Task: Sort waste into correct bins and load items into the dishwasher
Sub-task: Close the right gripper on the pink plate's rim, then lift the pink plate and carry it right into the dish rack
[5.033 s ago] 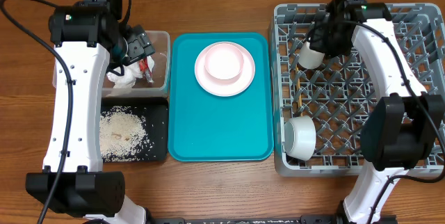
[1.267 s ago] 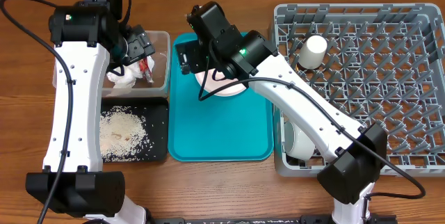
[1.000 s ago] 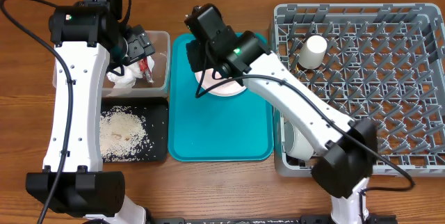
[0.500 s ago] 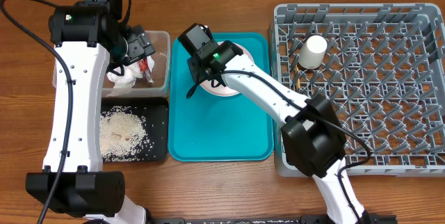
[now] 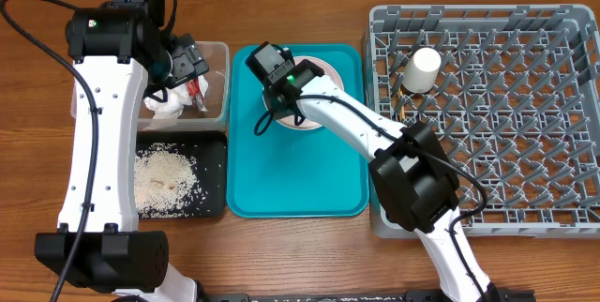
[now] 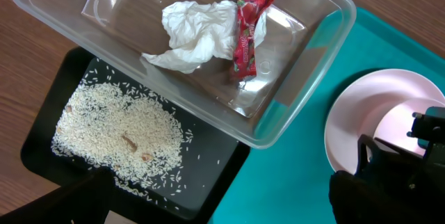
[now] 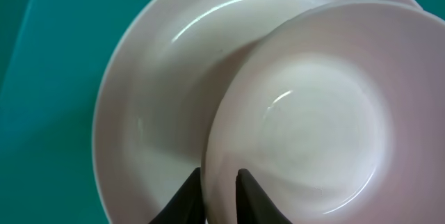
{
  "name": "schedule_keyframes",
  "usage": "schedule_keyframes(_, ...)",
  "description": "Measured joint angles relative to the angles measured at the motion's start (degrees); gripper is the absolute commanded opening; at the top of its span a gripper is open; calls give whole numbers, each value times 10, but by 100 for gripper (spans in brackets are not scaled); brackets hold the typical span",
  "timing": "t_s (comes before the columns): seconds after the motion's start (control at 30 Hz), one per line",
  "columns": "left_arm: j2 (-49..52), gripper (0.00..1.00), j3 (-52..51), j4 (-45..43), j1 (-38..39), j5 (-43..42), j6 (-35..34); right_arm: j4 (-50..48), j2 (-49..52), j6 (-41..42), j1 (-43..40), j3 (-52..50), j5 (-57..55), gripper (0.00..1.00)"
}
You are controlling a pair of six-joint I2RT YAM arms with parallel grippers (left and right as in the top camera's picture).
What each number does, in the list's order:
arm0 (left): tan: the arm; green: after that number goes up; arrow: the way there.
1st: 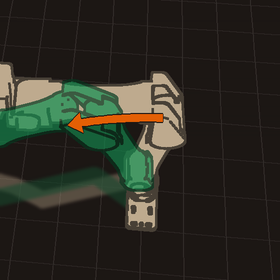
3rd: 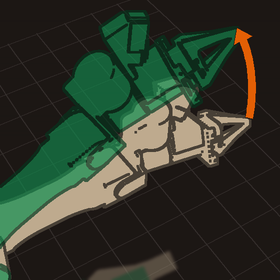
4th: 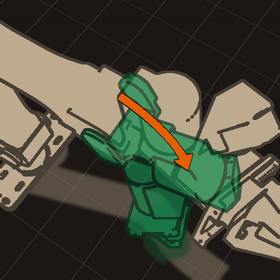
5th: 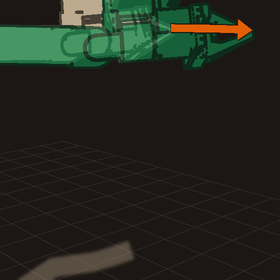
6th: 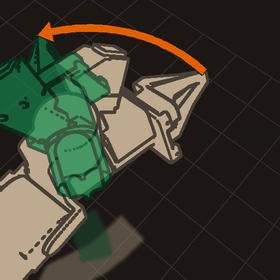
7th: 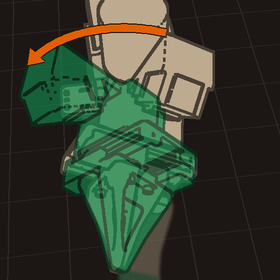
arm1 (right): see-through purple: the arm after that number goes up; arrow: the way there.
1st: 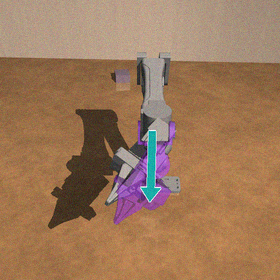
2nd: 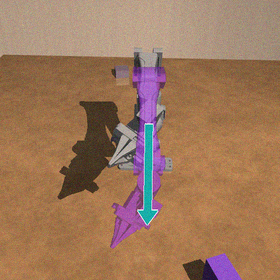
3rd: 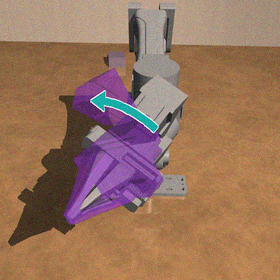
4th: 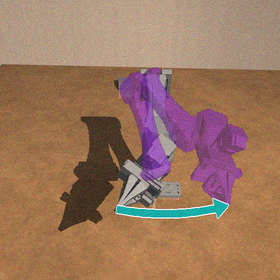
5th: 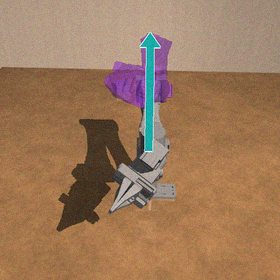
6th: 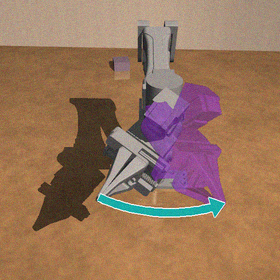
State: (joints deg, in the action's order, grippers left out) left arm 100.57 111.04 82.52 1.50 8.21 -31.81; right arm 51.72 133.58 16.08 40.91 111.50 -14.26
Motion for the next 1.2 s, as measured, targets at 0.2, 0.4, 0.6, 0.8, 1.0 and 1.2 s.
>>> schedule_keyframes(0.2,0,100,0,0,0,0,0,18,0,-1,0,2,-11,4)
schedule_keyframes(0.4,0,100,0,0,0,0,0,114,0,2,0,60,-5,4)
schedule_keyframes(0.6,0,100,0,0,0,0,0,146,-52,2,-1,97,45,4)
schedule_keyframes(0.8,0,100,0,0,0,0,0,164,-190,2,-25,106,150,4)
schedule_keyframes(1.0,0,100,0,0,0,0,0,211,-294,-14,-149,124,302,4)
schedule_keyframes(1.2,0,100,0,0,0,0,0,268,-301,-80,-330,115,548,4)
